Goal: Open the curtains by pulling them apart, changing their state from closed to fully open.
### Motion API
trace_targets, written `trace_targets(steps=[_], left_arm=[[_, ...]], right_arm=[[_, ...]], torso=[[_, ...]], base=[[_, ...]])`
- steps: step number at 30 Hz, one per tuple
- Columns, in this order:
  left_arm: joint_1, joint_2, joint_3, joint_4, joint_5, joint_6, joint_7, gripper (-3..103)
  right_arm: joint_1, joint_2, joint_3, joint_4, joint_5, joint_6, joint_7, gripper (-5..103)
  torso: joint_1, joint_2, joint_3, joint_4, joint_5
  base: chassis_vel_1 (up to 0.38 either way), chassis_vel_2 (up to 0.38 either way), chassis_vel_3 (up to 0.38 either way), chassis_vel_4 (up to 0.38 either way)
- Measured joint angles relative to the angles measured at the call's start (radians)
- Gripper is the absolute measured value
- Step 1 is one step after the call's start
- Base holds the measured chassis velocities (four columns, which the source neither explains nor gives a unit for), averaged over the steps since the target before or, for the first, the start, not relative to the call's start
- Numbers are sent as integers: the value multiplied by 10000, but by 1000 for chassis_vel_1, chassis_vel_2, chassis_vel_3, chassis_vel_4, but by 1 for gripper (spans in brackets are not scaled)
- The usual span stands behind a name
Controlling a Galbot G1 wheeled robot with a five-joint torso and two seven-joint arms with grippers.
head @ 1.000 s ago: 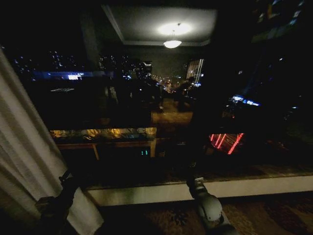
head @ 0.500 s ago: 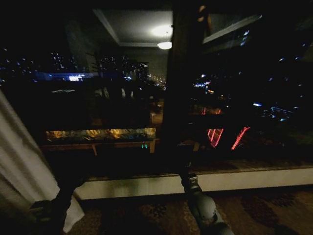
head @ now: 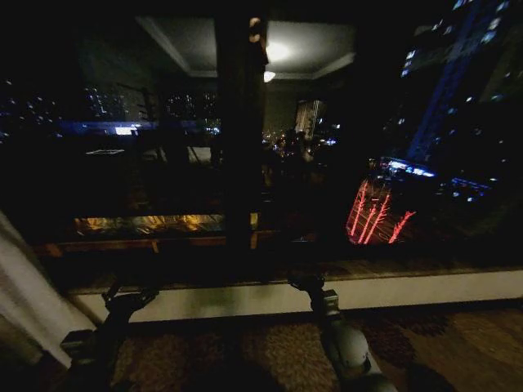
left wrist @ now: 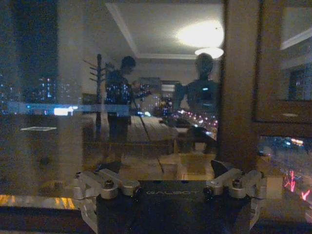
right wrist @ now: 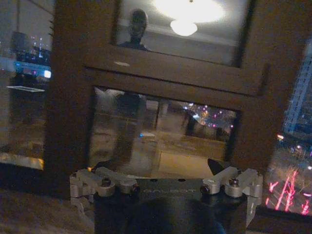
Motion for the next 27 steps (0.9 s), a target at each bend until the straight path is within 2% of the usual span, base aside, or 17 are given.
trace_targets(steps=[6, 14, 18, 27], left_arm=[[-36, -20, 15, 36, 2, -10, 0, 100], [29, -96, 13, -43, 103, -42, 3, 100], [61, -136, -14, -59, 128, -57, 6, 100], [112, -182, -40, -75, 157, -105, 0, 100]], right_arm=[[24, 8, -14, -35, -4, 9, 0, 100], [-58, -21, 45, -38, -3, 72, 0, 100], [-54, -26, -6, -24, -4, 108, -1, 100], [-38, -65, -12, -50, 5, 133, -1, 100]], torso=[[0, 0, -1, 1, -6], [-3, 2, -2, -2, 7], [-1, 0, 0, 2, -4], [0, 0, 0, 0, -2]], base=[[-254, -474, 242, 472], [-192, -467, 181, 474], [-115, -448, 113, 447], [-8, -361, 13, 357]])
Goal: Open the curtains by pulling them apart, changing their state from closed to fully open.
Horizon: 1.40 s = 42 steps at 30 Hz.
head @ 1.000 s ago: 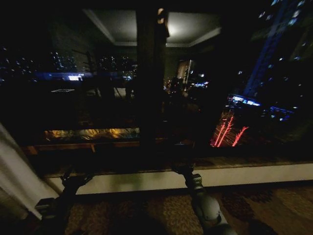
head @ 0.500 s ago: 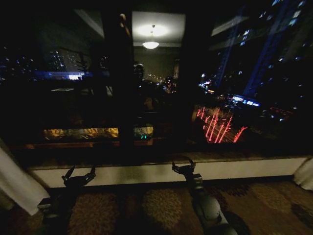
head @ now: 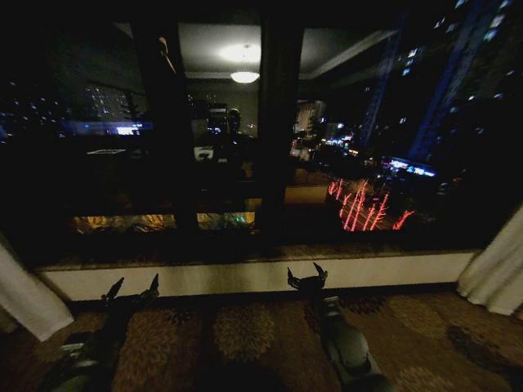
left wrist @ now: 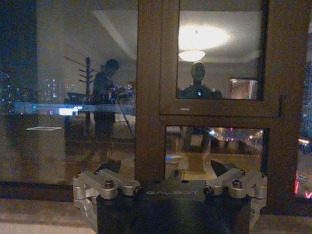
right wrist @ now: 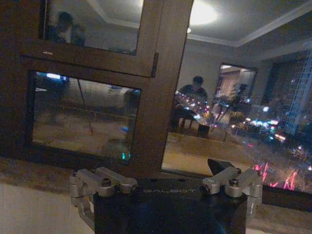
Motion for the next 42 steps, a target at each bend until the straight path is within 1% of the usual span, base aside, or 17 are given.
trace_targets(steps=[18, 21, 24, 25, 27, 30, 32, 42], left_arm=[[3, 6, 36, 0, 30, -51, -26, 100], [44, -34, -3, -46, 30, -63, -31, 100], [67, -72, -3, -66, 30, -63, -34, 100], [92, -107, 5, -114, 30, -66, -35, 100], [106, -127, 19, -130, 30, -66, -36, 100], [128, -159, 75, -152, 32, -65, -52, 100], [117, -174, 151, -158, 36, -60, -70, 100], [84, -227, 423, -113, 192, -108, -96, 100]], right_arm=[[46, 18, 4, -163, 23, 118, 3, 100], [29, 8, -12, -306, 21, 490, 2, 100], [18, -5, -3, -348, 21, 560, 3, 100], [18, -13, 11, -375, 21, 591, 3, 100], [19, -18, 26, -387, 21, 603, 3, 100], [35, -24, 55, -415, 26, 618, 3, 100], [18, -24, 119, -425, 37, 631, 2, 100], [-146, -64, 366, -423, 50, 827, 12, 100]], torso=[[0, 0, 0, 1, 1], [-1, 0, 0, 1, 3], [-6, 3, -3, -1, 2], [-9, 6, -5, -1, 10], [-9, 7, -5, -2, 10], [-3, 0, 0, 3, -5], [6, -3, 2, 3, 1], [-2, 0, -1, -1, 4]], base=[[48, -375, -51, 379], [26, -368, -16, 346], [17, -290, -11, 280], [49, -163, -5, 126], [49, -97, -25, 126], [5, 4, -7, -23], [6, 96, 3, -93], [-4, 30, 2, -26]])
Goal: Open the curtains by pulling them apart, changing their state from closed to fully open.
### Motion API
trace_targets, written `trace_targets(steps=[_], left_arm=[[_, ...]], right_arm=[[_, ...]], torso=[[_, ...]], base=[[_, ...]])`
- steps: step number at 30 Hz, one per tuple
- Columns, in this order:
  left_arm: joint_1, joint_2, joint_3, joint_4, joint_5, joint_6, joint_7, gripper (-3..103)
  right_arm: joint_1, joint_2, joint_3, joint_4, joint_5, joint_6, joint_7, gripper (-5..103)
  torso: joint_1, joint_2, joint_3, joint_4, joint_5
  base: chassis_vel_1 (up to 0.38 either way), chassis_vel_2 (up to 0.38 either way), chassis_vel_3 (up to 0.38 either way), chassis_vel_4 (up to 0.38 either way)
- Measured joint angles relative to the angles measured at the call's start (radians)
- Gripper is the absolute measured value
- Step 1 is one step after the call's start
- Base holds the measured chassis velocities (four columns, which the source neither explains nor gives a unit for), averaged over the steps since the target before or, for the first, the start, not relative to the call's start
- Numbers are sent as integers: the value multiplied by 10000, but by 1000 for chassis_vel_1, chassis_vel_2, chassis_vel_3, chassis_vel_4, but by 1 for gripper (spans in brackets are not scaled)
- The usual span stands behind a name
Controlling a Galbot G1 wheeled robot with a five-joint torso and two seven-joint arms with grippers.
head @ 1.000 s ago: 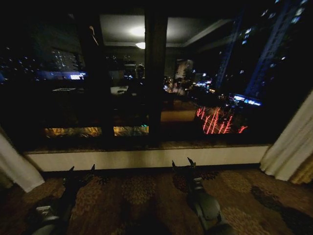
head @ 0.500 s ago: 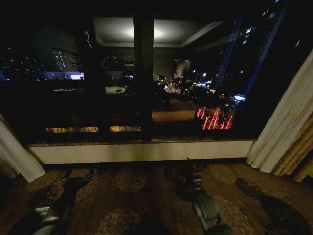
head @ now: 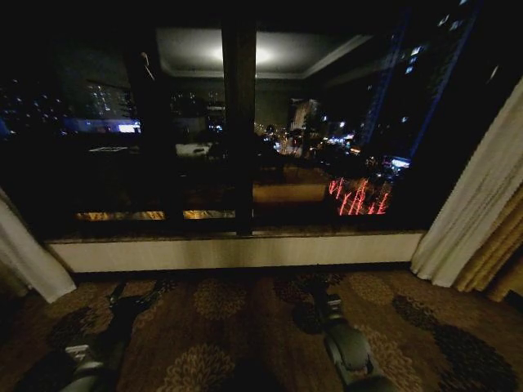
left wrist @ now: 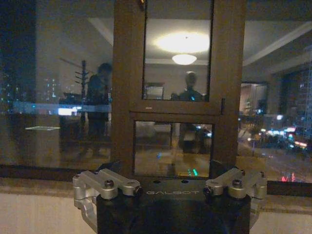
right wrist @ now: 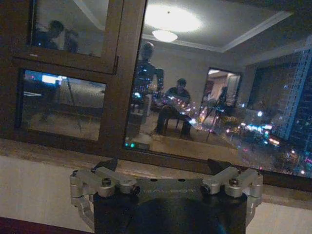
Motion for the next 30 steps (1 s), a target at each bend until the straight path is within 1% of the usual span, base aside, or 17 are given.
trace_targets(steps=[4, 7, 8, 10, 14, 15, 17, 22, 30], left_arm=[[26, -94, 127, 70, 0, -8, -1, 100], [56, -120, 234, 73, -177, -8, 3, 100], [56, -120, 234, 73, -177, -8, 3, 100], [55, -60, 266, 73, -277, -2, 8, 100], [51, 26, 326, 31, -299, 53, 26, 100], [41, 69, 373, -42, -309, 137, 34, 100], [38, 106, 400, -112, -327, 241, 44, 100], [78, 165, 476, -265, -331, 351, 107, 100], [108, 213, 493, -410, -298, 520, 316, 100]], right_arm=[[20, -10, 14, 92, 185, -25, 2, 100], [18, -60, 61, 399, 967, -518, -29, 100], [18, -60, 61, 399, 967, -518, -29, 100], [8, -60, 129, 632, 1404, -785, -56, 100], [49, -50, 222, 881, 1670, -1108, -61, 100], [122, -44, 289, 1041, 1844, -1339, -60, 100], [212, -36, 373, 1218, 2027, -1577, -49, 100], [428, 7, 540, 1468, 2125, -1842, -7, 100], [534, -27, 563, 1548, 2114, -1866, 119, 100]], torso=[[2, -1, 1, 3, -3], [1, -1, 1, 2, -1], [1, -1, 1, 2, -1], [1, -1, 0, 2, -1], [1, -1, 1, 2, -3], [1, 0, 1, 1, -1], [2, 0, 1, 2, -1], [1, 0, 0, 2, -2], [1, 0, 1, 2, -1]], base=[[0, 0, 0, 0], [0, 0, 0, 0], [0, 0, 0, 0], [0, 0, 0, 0], [0, 0, 0, 0], [0, 0, 0, 0], [0, 0, 0, 0], [0, 0, 0, 0], [0, 0, 0, 0]])
